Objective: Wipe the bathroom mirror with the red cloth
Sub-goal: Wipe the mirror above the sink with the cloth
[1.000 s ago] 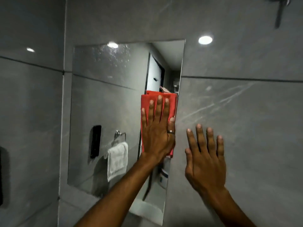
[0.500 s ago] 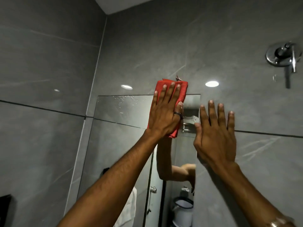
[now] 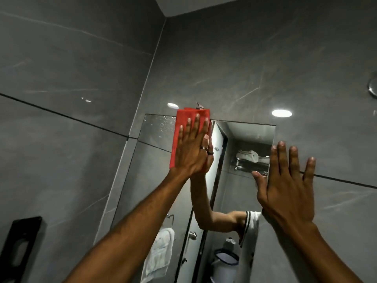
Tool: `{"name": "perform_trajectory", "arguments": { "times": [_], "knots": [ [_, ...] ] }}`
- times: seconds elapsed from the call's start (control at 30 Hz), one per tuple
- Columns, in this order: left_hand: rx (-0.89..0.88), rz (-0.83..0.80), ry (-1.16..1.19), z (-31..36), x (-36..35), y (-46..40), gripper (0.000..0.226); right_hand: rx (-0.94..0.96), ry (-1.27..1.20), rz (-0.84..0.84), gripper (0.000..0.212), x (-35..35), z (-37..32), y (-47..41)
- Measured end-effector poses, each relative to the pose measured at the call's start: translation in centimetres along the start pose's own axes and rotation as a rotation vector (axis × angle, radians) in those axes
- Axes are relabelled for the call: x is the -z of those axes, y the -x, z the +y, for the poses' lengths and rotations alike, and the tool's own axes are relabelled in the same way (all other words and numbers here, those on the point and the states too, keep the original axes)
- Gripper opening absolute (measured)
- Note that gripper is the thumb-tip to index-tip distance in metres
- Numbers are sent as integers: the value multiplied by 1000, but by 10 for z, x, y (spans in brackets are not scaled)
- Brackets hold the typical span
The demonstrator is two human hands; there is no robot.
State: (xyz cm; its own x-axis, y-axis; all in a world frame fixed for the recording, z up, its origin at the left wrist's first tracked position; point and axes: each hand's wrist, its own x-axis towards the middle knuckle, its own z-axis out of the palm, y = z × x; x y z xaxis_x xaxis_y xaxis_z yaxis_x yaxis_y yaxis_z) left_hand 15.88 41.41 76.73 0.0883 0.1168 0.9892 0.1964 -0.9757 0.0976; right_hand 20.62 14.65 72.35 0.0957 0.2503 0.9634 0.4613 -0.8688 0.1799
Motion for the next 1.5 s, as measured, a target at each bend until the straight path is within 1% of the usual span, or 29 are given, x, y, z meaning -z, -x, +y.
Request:
{"name": "perform_trajectory", "arguments": {
  "times": [0.07, 0.1, 0.17, 0.23, 0.27, 0.3, 0.4, 0.5, 0.57, 0.7, 0.83, 0.93, 1.03, 1.1, 1.13, 1.23, 1.4, 1.5],
  "knots": [
    [-75, -26, -7, 13, -5, 14, 67, 15, 50, -44, 90, 3, -1, 0],
    [-94, -32, 29, 13, -4, 18, 68, 28, 60, -57, 89, 4, -2, 0],
    [-85, -13, 213, 9, -1, 15, 70, 44, 82, -64, 87, 5, -1, 1],
    [-39, -19, 440, -3, 5, 6, 70, 52, 92, -62, 87, 4, 0, 1],
    [-25, -32, 499, -8, 7, 2, 70, 51, 91, -54, 87, 4, 3, 2],
    [-22, -33, 484, -15, 9, -3, 69, 53, 82, -46, 87, 2, 3, 1],
    [-67, -33, 211, -32, 5, -14, 70, 56, 79, -43, 89, 0, 1, 1],
    [-91, -19, 71, -33, -2, -15, 83, 66, 29, -23, 87, 3, -2, -5],
    [-94, -12, 57, -31, -3, -15, 86, 118, 5, -19, 83, 7, -8, -15],
    [-70, -37, 111, -30, 3, -14, 70, 254, 2, -35, 81, 8, -32, -41],
    [-46, -27, 157, -41, 1, -19, 66, 305, -29, -100, 82, 3, -51, -80],
    [29, -8, 161, -65, -1, -25, 67, 361, 17, -149, 80, 3, -60, -109],
    [154, 8, 151, -100, 1, -27, 68, 396, 11, -165, 77, 2, -71, -126],
    [216, 11, 162, -109, -4, -27, 65, 408, 13, -185, 75, 1, -76, -135],
    [219, 14, 168, -108, -5, -28, 63, 427, 13, -198, 75, 1, -78, -142],
    [170, 28, 237, -96, -13, -23, 60, 552, 25, -245, 72, 3, -79, -168],
    [-9, 14, 218, -79, -15, -11, 62, 785, 26, -310, 66, 8, -89, -223],
    [-89, 14, 200, -82, -12, -15, 61, 866, 65, -322, 66, 7, -92, -250]
  ]
}}
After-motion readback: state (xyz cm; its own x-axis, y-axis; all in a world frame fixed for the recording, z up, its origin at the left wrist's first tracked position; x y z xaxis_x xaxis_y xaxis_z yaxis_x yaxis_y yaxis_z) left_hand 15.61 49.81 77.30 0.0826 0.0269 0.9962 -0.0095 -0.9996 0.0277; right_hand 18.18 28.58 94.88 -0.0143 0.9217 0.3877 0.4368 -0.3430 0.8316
